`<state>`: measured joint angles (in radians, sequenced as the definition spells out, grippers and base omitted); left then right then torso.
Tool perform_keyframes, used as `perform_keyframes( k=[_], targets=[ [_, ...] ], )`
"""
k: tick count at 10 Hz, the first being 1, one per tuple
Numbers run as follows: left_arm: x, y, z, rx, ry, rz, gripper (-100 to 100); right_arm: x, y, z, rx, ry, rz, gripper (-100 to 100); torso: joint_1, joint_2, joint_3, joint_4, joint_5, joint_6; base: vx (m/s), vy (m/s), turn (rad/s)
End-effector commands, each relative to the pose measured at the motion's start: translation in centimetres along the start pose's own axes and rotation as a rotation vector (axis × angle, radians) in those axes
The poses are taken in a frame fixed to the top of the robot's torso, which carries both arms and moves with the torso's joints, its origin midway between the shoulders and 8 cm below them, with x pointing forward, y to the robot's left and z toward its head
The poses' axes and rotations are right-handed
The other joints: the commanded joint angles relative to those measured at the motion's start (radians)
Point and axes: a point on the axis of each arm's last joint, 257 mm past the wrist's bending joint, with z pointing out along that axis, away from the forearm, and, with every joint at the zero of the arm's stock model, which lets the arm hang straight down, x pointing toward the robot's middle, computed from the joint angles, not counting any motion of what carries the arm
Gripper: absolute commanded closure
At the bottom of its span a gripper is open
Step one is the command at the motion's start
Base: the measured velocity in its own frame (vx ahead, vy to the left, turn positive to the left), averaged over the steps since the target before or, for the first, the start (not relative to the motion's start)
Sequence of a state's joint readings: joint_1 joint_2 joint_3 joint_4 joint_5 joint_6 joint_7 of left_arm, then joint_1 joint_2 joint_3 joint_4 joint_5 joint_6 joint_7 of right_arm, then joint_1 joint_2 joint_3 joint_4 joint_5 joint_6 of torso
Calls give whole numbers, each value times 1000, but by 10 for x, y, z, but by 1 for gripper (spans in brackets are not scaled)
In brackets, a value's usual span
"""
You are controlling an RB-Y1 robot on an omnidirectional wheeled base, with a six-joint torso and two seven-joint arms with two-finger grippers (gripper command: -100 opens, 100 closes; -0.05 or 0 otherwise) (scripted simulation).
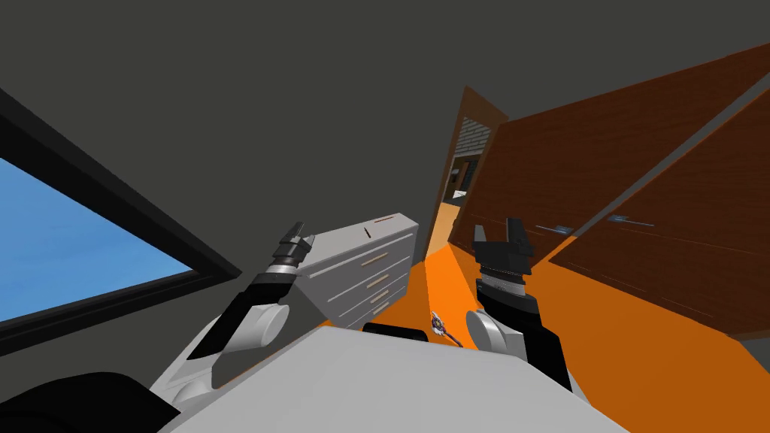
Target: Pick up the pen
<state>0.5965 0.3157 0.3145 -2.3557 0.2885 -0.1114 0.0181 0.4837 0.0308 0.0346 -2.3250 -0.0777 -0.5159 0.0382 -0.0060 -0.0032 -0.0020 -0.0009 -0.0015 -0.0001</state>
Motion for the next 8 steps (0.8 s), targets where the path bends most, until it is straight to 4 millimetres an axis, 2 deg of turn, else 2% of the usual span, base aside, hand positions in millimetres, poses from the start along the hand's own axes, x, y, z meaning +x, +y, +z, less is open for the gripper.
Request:
perform_keyframes(
  k=[1,3,4,6,7,8],
  targets=[
    [-15,2,0,-39,0,62,-100,0,0,0,0,0,0,0,0,0,0,0,0,0,35,-108,-118],
    [-16,10,0,-72,-2,64,-100,0,0,0,0,0,0,0,-1,1,1,0,0,0,31,-72,-24],
    [-30,10,1,-100,-1,118,-100,0,0,0,0,0,0,0,2,2,1,1,0,0,37,-90,-138],
    [-32,16,0,-128,-4,120,-100,0,0,0,0,0,0,0,1,1,1,0,0,0,40,-58,-25],
    [-47,15,1,-156,-3,175,-100,0,0,0,0,0,0,0,3,2,1,0,1,0,57,-72,-158],
    [-49,21,-1,-180,-5,177,-100,0,0,0,0,0,0,0,1,1,0,0,0,0,57,-79,-69]
  ],
)
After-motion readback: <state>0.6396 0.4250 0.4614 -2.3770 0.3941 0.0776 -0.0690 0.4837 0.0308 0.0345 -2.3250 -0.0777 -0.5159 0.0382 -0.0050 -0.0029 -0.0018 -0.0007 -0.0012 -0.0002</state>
